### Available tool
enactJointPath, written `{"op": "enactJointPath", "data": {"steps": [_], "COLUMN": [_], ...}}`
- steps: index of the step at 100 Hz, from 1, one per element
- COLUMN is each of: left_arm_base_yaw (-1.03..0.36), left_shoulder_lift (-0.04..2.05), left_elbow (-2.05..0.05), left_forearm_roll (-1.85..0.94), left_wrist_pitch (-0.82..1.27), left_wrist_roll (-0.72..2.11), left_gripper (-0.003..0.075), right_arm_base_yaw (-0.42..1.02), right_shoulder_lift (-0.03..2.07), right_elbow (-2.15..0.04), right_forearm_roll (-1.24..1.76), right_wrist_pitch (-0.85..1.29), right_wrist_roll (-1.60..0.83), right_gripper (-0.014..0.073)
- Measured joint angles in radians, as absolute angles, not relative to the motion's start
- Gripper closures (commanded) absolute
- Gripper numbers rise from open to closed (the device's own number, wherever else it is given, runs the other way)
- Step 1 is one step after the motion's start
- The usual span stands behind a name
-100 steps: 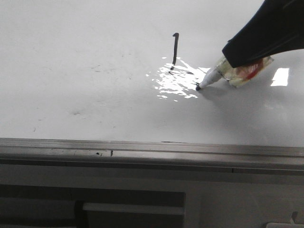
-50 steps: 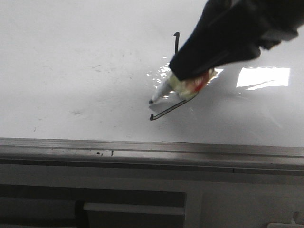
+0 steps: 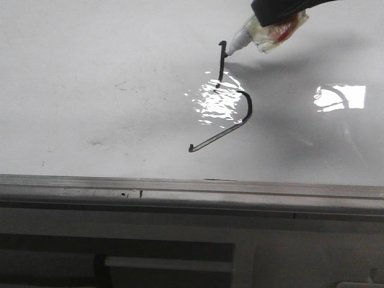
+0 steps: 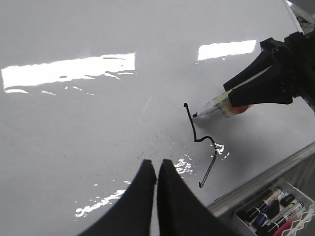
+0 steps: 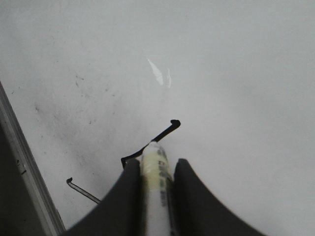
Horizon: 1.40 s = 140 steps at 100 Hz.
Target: Write number 5 on whiteboard
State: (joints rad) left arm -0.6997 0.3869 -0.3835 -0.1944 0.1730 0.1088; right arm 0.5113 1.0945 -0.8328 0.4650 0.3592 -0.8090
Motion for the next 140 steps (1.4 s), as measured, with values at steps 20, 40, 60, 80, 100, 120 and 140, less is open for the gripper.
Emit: {"op": "enactJointPath", "data": {"steps": [20, 40, 60, 80, 100, 120, 140], "left_arm_base_yaw": [-0.700, -0.700, -0.700, -0.700, -0.700, -0.700, -0.700], "left_shoulder_lift": [0.387, 0.387, 0.387, 0.387, 0.387, 0.387, 0.387], "left_elbow": [-0.384, -0.384, -0.384, -0.384, -0.384, -0.384, -0.384], "left_forearm_roll": [-0.194, -0.194, -0.194, -0.194, -0.194, -0.194, -0.199], "left_wrist_pitch": [0.173, 0.173, 0.173, 0.173, 0.173, 0.173, 0.173], "left_wrist_roll": [0.109, 0.109, 0.109, 0.109, 0.109, 0.109, 0.109], "left_gripper": [0.0741, 0.0741, 0.0741, 0.0741, 0.0741, 0.0741, 0.0738], "right_arm_base_yaw": [0.509, 0.509, 0.509, 0.484, 0.410, 0.352, 0.354], "right_shoulder_lift": [1.115, 1.134, 1.140, 1.140, 1.079, 1.040, 1.022], "right_elbow": [-0.833, -0.836, -0.837, -0.837, -0.817, -0.810, -0.812], "right_forearm_roll": [0.465, 0.474, 0.480, 0.490, 0.499, 0.486, 0.474], "right_wrist_pitch": [0.359, 0.351, 0.349, 0.370, 0.418, 0.456, 0.475], "right_wrist_roll": [-0.809, -0.809, -0.809, -0.809, -0.793, -0.781, -0.778], "right_gripper": [0.0641, 0.0641, 0.0641, 0.0641, 0.0641, 0.0641, 0.0641]}}
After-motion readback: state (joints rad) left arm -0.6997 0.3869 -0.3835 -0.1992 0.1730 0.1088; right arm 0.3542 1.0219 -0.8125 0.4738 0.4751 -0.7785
